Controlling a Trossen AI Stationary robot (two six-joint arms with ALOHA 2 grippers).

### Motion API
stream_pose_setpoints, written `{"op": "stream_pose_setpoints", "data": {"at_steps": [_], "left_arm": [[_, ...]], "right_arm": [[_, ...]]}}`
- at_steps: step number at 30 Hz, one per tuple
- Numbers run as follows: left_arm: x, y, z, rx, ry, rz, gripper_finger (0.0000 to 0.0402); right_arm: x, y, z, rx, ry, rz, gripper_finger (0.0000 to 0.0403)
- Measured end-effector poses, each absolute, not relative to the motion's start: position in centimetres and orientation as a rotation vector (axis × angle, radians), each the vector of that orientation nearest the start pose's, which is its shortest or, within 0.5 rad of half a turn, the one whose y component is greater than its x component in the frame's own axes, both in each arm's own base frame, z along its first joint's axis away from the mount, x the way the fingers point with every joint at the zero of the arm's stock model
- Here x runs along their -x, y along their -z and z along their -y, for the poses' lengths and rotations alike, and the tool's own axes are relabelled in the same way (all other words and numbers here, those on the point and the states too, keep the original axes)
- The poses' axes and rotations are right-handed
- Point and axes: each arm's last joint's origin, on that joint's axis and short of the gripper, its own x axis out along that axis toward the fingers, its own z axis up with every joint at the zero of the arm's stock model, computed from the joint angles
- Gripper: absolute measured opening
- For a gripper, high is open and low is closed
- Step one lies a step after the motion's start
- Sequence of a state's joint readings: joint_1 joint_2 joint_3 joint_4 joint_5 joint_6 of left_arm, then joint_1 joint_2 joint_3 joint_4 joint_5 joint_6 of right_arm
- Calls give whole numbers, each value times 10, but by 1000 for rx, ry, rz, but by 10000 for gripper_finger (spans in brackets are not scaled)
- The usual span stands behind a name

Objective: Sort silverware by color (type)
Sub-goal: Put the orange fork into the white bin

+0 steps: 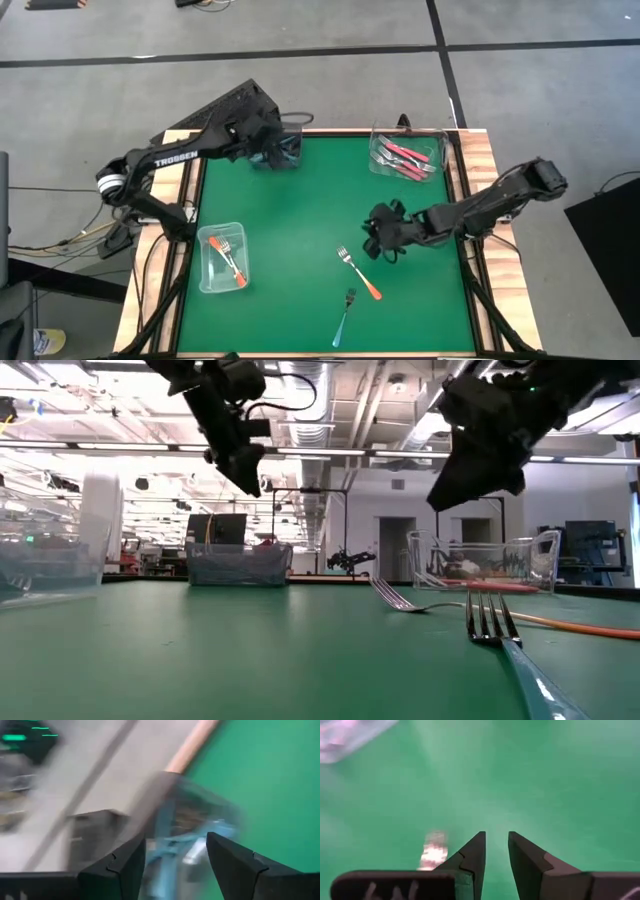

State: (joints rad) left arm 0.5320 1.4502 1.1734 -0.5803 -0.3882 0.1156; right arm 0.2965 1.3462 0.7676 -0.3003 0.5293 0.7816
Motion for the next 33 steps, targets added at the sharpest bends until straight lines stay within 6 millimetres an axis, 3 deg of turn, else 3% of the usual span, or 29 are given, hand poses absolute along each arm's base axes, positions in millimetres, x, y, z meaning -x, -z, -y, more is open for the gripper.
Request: {"op": "stream_pose_setpoints", "data": {"at_steps": [5, 12, 19, 27, 33], "left_arm": [[-252, -266, -120, 52, -563, -810, 199], [-254, -243, -47, 24, -370, -569, 199], [-256, -237, -7, -14, -300, -481, 199], [-253, -237, 31, -84, -329, -464, 199], [-247, -236, 49, -133, -375, -463, 199]], "right_arm": [[-260, -185, -87, -406, 444, -696, 131], [-273, -157, -119, -325, 420, -787, 179], [-290, -140, -138, -314, 386, -853, 189], [-293, -113, -143, -348, 409, -957, 146], [-286, -125, -137, -302, 416, -988, 35]]}}
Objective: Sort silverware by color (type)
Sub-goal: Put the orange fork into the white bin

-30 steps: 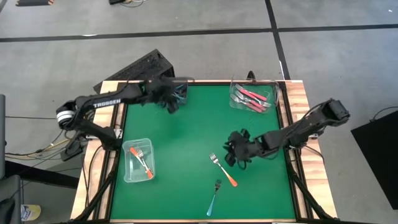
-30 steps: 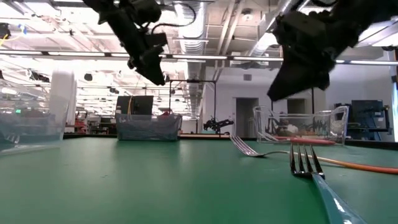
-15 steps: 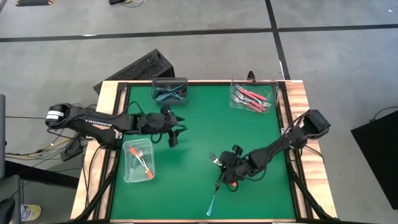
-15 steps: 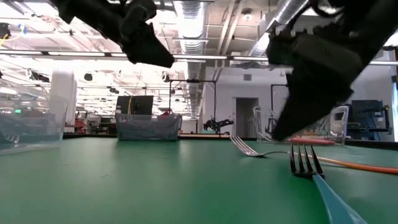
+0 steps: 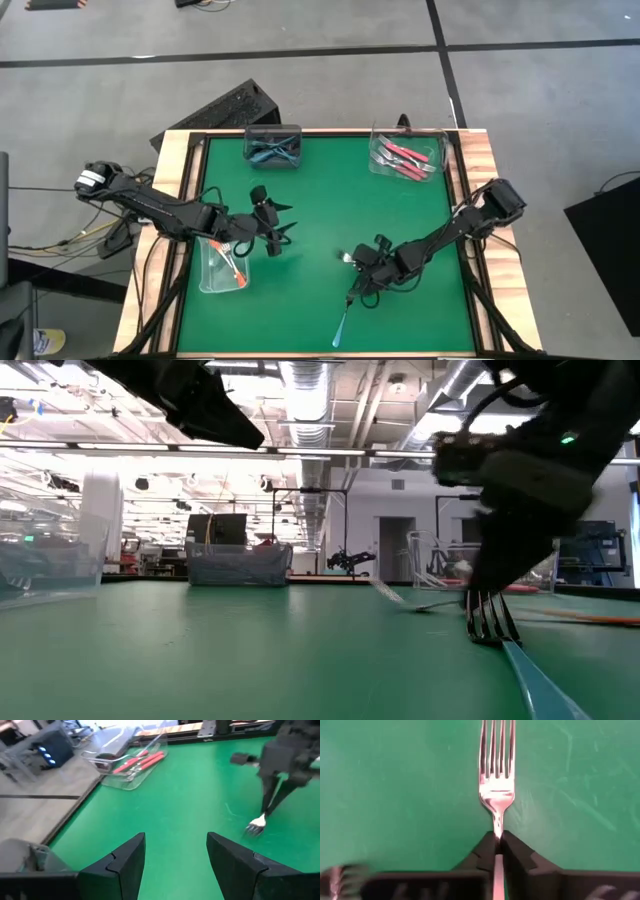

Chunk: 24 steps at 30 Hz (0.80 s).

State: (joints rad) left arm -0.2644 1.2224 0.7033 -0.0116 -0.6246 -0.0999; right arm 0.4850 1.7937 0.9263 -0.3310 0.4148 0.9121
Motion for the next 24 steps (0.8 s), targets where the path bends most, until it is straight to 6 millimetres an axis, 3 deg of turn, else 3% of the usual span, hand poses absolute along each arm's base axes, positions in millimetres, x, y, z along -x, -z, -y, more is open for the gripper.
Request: {"op": "stream_pose_setpoints", "data": {"at_steps": [4, 10, 15, 24], "left_arm": [[-244, -234, 53, -128, -391, -472, 199], [-252, -234, 59, -12, -352, -414, 199], [-269, -224, 69, 33, -186, -388, 199], [-298, -224, 59, 99, -252, -137, 199]], "right_arm": [[-277, -147, -124, -259, 413, -1005, 23], [-285, -193, -108, -216, 433, -724, 20], [-289, -222, -105, -36, 525, -483, 26], [-303, -219, -109, 316, 523, -458, 27]]}}
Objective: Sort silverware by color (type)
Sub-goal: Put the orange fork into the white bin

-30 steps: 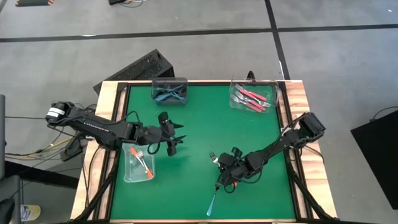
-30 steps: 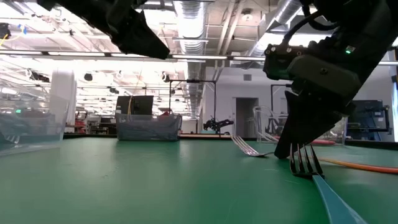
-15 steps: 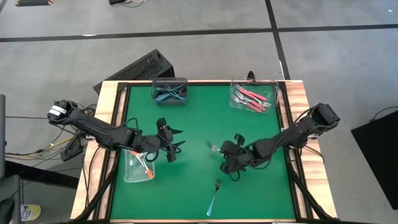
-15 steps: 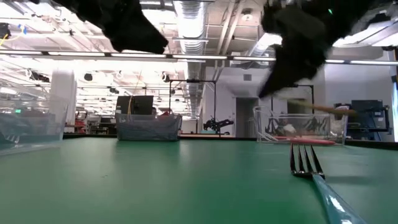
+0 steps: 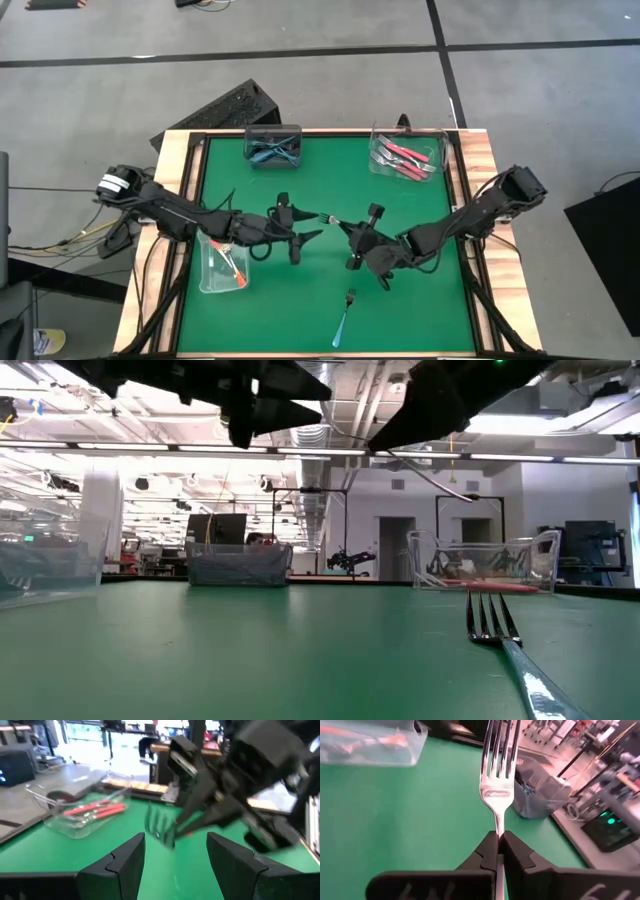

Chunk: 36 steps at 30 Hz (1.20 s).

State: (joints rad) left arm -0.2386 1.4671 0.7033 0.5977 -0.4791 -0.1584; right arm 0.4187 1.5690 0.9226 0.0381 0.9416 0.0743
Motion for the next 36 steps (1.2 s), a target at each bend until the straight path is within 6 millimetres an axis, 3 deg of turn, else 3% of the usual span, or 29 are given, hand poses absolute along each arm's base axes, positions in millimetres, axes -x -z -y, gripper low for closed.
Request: {"op": "stream_pose_setpoints", "data": {"at_steps": [10, 13, 18, 24, 29, 33, 36], "left_arm": [[-301, -225, 43, 103, -325, -116, 187], [-301, -225, 42, 88, -333, -118, 143], [-302, -225, 41, 14, -331, -133, 24], [-297, -226, 37, -86, -362, -195, 2], [-272, -248, 40, -86, -275, -399, 0], [-240, -270, 45, -85, -165, -668, 0], [-213, -292, 51, 104, 64, -923, 0]], "right_arm": [[-306, -216, -111, 382, 556, -458, 28], [-306, -216, -111, 381, 558, -457, 34], [-306, -217, -111, 388, 559, -447, 47], [-305, -222, -117, 343, 534, -415, 64], [-293, -270, -143, 214, 443, -273, 72], [-277, -302, -156, 230, 371, -210, 72], [-267, -312, -158, 230, 349, -188, 73]]}}
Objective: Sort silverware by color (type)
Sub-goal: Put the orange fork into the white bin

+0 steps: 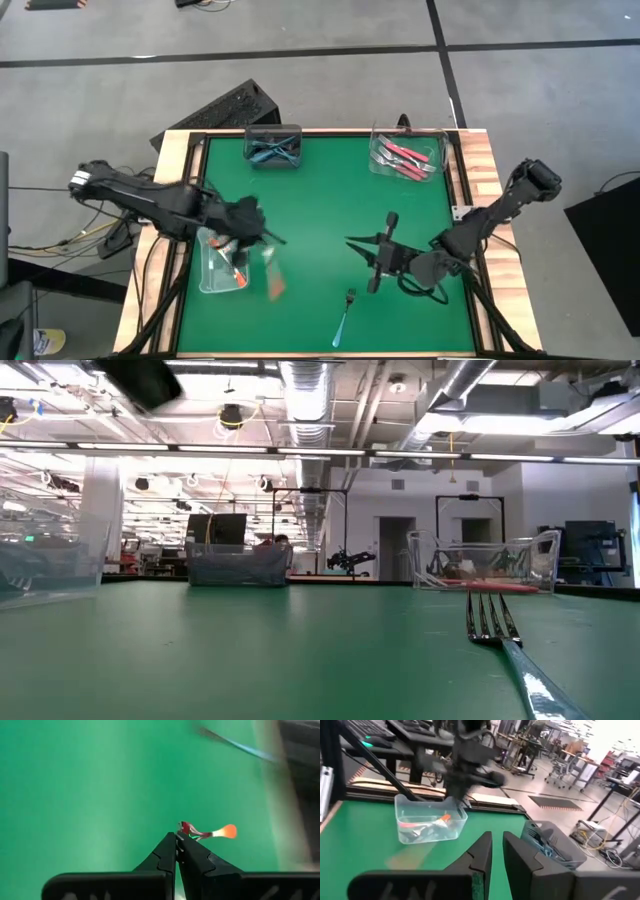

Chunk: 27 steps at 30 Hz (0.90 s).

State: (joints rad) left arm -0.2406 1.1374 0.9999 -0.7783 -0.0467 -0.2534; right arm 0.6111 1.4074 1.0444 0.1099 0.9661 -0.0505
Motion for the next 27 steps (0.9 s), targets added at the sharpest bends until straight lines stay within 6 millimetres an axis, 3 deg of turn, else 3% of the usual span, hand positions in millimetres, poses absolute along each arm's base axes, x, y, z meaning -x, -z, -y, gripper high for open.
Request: {"op": "stream_pose_setpoints", "data": {"at_steps": [2, 7, 12, 17, 22, 27], "left_arm": [[-198, -314, 55, 209, 155, -1036, 0], [-160, -348, 53, 187, -46, -1187, 0], [-138, -354, 49, 209, -203, -1241, 0], [-129, -332, 48, 220, -310, -1282, 0], [-124, -298, 46, 258, -386, -1373, 0], [-127, -265, 48, 275, -410, -1385, 12]], "right_arm": [[-264, -313, -158, 230, 344, -187, 73], [-273, -300, -158, 216, 363, -215, 72], [-289, -275, -158, 217, 395, -269, 72], [-293, -263, -161, 229, 397, -300, 72], [-287, -268, -164, 204, 372, -291, 72], [-285, -261, -164, 202, 236, -385, 72]]}}
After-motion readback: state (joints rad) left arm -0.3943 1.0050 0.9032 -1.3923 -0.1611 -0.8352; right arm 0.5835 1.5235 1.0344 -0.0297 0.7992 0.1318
